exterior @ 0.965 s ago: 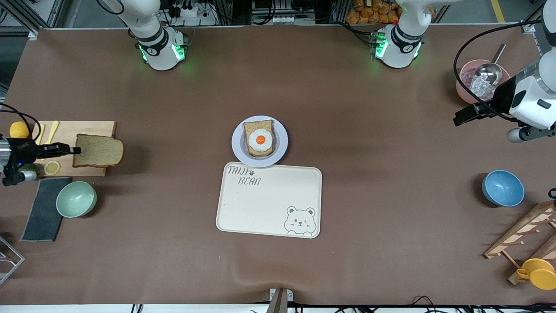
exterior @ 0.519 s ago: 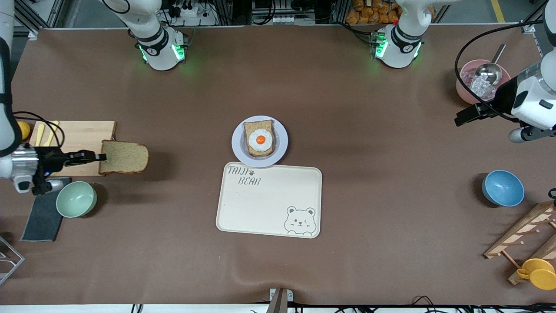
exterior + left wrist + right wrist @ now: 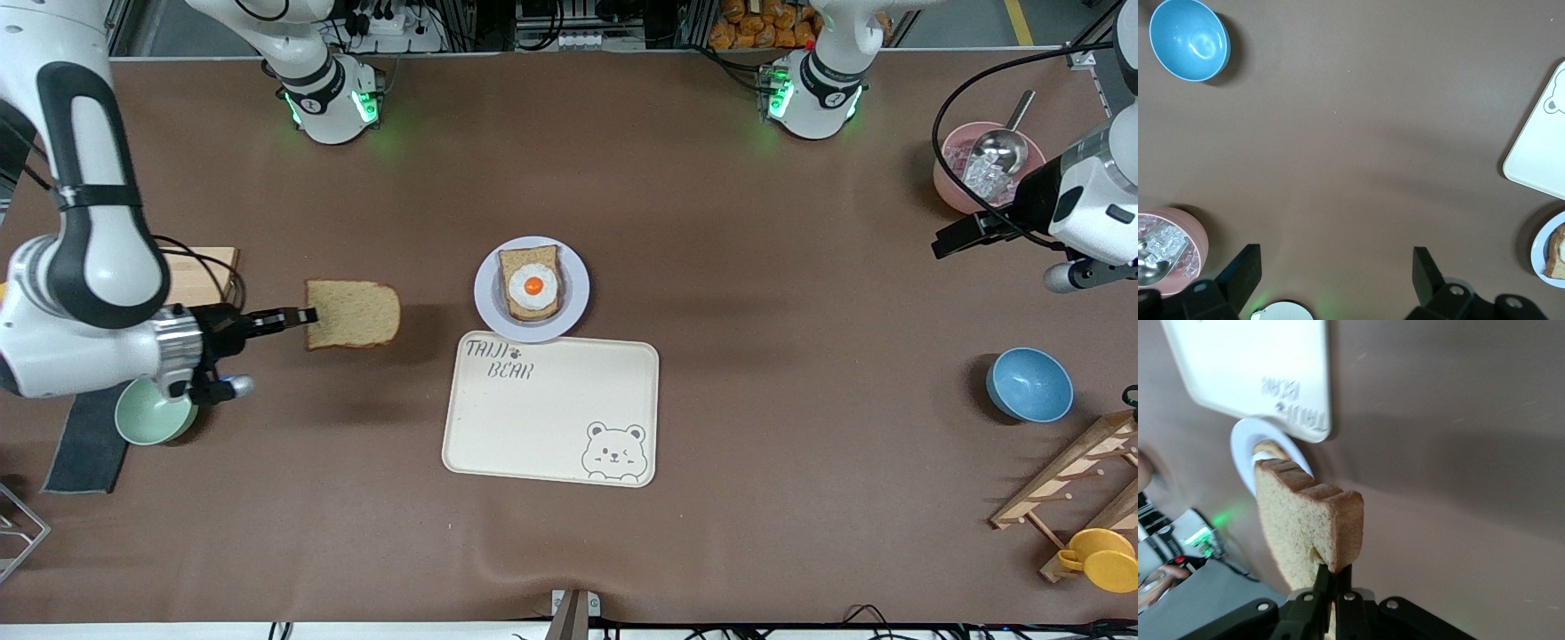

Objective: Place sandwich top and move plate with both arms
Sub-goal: 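Lift the bread slice with the right gripper toward the white plate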

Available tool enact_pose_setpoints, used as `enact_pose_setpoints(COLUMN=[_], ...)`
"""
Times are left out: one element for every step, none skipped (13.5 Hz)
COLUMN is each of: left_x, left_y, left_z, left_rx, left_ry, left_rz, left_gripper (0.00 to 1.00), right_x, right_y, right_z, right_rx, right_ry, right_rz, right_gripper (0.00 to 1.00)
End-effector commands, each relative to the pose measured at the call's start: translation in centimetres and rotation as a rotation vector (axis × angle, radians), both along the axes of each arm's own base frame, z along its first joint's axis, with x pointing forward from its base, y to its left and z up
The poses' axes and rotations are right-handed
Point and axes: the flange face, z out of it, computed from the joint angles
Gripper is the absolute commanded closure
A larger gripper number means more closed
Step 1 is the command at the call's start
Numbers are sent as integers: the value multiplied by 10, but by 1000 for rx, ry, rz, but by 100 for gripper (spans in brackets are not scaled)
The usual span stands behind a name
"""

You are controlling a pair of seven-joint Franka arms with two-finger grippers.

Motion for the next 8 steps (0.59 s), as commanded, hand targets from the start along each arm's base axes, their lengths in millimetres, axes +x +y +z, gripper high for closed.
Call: enact_pose_setpoints(left_x=[-1,-1,-1,-1,-1,0,-1,0], left_y=[2,2,2,2,2,3,2,2], left_z=[1,1,1,1,1,2,1,0], left_rx=[18,18,18,18,18,18,18,18], left_ry=[-11,-11,-12,-12,-12,-14,-12,-9], left_rz=[4,4,5,5,5,6,5,4], left_gripper=[0,0,0,0,0,0,0,0], right_x=[-20,-27,-39,-47,-53,-57,-62,-67], right_y=[24,33,49,61,67,68,72,77], right_z=[-17,-22,-25,-31,-35,-40,-48,-54], right_rx=[67,66,42,17,20,28,38,34], right_ry=[70,66,44,40,44,58,72,60], right_rz=[-46,-55,-62,-95,-105,-117,-131,-151], right_gripper=[100,100,100,100,100,100,100,100])
